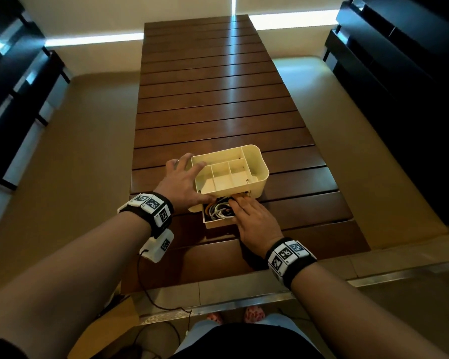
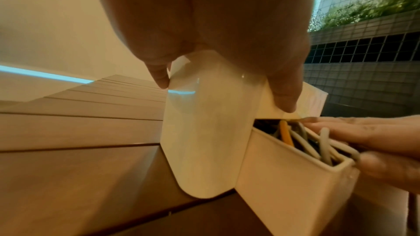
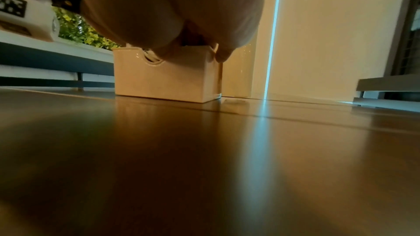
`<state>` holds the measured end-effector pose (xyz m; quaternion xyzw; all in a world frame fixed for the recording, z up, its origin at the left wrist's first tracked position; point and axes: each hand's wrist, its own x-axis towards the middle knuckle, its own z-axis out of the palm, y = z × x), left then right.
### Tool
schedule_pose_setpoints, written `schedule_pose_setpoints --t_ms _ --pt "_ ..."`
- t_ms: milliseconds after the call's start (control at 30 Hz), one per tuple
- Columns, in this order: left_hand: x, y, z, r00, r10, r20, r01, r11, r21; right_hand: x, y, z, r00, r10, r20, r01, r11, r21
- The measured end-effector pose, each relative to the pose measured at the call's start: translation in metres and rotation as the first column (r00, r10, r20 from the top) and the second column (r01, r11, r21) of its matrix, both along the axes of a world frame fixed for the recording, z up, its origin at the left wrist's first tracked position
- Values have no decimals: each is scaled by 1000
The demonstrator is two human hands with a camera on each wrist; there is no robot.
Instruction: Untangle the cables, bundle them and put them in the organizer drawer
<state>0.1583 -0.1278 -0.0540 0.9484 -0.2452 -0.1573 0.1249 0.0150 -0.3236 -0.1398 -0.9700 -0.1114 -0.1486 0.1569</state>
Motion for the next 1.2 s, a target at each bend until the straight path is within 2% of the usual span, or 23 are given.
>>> schedule_pose_setpoints --t_ms 133,267,433,600,767,900,1067,1200 --pt "-5 0 -3 1000 -12 12 12 1000 13 -6 3 -8 994 -45 95 39 998 58" --pt "-6 -1 -1 999 -26 26 24 999 43 -11 9 -8 971 -187 151 194 981 -30" --pt "-6 -3 0 1000 -23 19 22 998 51 -9 0 -4 955 -192 226 183 981 61" --pt "-7 -4 -1 999 -30 38 28 998 62 5 2 -2 971 -208 121 201 977 64" --pt "-6 -5 -1 998 -31 48 28 997 73 -1 4 -1 986 -163 30 161 984 71" --pt "-7 -5 -1 998 -37 54 33 997 77 6 -2 9 980 -193 43 185 972 148" --pt "-5 -6 -4 998 -30 48 27 997 77 16 -7 27 969 -245 43 245 969 15" --pt "-5 -5 -3 999 -36 29 34 997 76 8 -7 38 978 -206 8 206 978 45"
